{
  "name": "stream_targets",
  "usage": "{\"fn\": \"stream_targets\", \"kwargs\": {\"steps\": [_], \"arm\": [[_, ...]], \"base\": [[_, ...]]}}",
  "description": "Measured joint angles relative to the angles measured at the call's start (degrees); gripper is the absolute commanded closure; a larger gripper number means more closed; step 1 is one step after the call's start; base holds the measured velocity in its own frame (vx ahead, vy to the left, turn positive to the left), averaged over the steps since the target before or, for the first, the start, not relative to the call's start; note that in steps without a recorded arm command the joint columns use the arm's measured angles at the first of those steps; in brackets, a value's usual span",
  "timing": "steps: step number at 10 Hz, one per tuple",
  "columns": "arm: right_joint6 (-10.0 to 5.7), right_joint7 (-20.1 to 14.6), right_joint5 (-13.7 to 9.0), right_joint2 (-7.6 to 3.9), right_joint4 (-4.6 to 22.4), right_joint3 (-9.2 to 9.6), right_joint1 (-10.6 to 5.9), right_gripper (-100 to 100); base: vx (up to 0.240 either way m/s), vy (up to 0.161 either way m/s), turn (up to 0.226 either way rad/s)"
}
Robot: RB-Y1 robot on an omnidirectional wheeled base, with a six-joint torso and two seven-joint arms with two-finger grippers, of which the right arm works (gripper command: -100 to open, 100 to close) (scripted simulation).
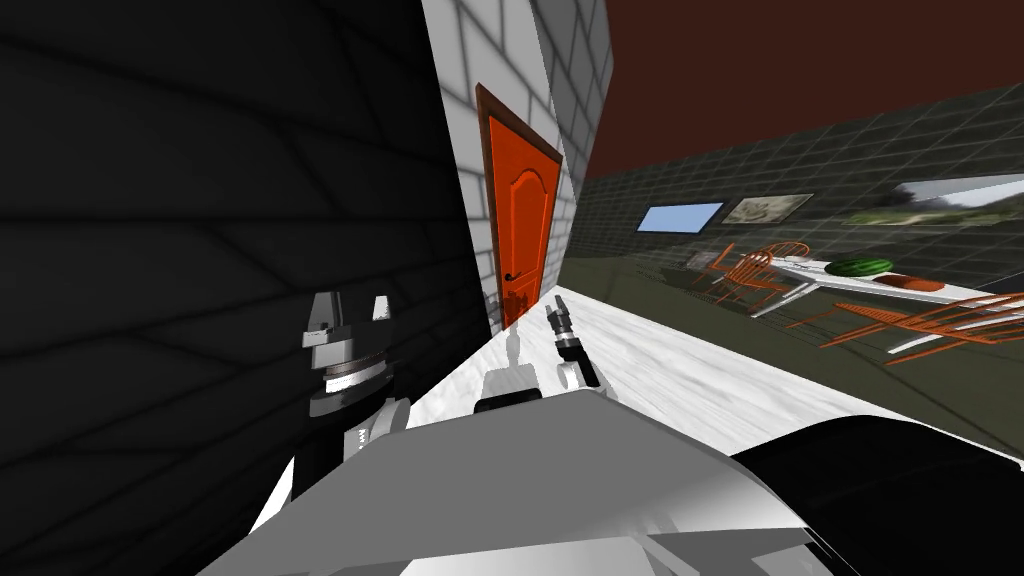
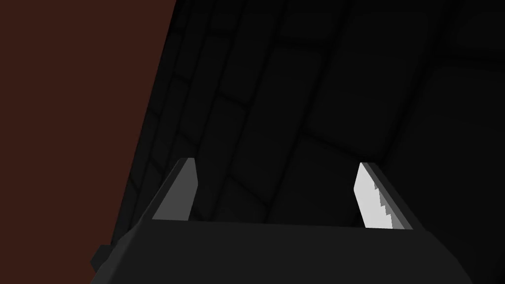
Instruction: Pull the door open
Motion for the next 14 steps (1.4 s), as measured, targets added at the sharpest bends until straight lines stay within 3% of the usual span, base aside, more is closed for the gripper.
{"fn": "stream_targets", "kwargs": {"steps": [14], "arm": [[-4.48, -3.0, 0.0, -5.20, 18.8, 0.90, -7.38, -100]], "base": [[0.084, -0.060, 0.129]]}}
